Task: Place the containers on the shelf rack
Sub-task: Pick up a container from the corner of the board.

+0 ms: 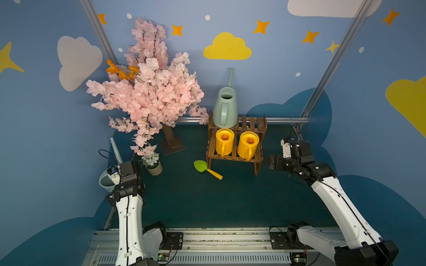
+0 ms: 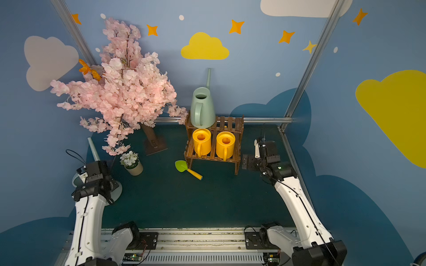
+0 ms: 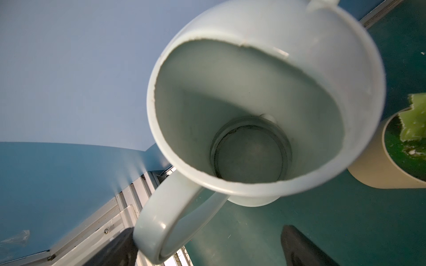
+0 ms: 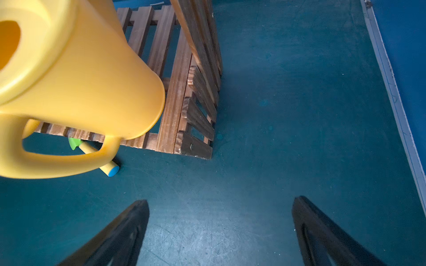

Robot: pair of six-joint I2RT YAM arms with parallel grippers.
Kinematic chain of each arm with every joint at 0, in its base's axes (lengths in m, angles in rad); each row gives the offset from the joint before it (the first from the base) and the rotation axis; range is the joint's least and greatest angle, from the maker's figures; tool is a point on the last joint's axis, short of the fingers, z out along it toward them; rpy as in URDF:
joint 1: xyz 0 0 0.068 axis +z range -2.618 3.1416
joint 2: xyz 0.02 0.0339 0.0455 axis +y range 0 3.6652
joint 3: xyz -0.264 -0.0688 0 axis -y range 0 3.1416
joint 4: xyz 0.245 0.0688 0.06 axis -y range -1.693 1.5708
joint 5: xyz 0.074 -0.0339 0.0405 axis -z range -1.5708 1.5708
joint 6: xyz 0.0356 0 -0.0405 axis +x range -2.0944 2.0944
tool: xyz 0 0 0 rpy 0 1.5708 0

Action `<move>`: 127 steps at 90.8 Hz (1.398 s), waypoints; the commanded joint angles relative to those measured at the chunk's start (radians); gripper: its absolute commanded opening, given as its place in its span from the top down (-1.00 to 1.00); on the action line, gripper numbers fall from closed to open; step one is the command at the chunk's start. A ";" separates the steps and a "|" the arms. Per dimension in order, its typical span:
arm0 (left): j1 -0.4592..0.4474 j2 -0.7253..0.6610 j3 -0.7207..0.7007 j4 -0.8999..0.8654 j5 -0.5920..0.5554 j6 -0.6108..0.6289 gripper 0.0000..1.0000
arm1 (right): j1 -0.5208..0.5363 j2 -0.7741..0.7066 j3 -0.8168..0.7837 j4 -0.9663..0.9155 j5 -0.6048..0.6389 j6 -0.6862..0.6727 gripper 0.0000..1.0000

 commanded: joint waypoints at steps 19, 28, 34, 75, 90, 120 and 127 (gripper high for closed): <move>0.004 -0.005 0.005 0.022 0.056 -0.009 -0.93 | -0.009 -0.070 -0.054 -0.021 0.011 0.017 -0.95; 0.005 -0.010 0.014 0.019 0.077 -0.013 -0.87 | -0.011 -0.082 -0.064 -0.017 0.013 0.024 -0.96; 0.005 -0.010 0.020 0.017 0.091 -0.014 -0.81 | -0.013 -0.087 -0.068 -0.015 0.012 0.029 -0.95; 0.004 -0.004 0.022 0.018 0.130 -0.039 -0.33 | -0.016 -0.115 -0.104 -0.013 0.013 0.039 -0.96; 0.005 -0.015 0.038 0.012 0.129 -0.038 -0.15 | -0.019 -0.118 -0.112 -0.010 0.010 0.042 -0.96; 0.005 -0.038 0.045 -0.012 0.154 -0.058 0.09 | -0.021 -0.118 -0.119 -0.002 0.006 0.042 -0.96; 0.005 -0.047 0.044 -0.016 0.154 -0.061 0.13 | -0.021 -0.116 -0.121 -0.002 0.004 0.040 -0.96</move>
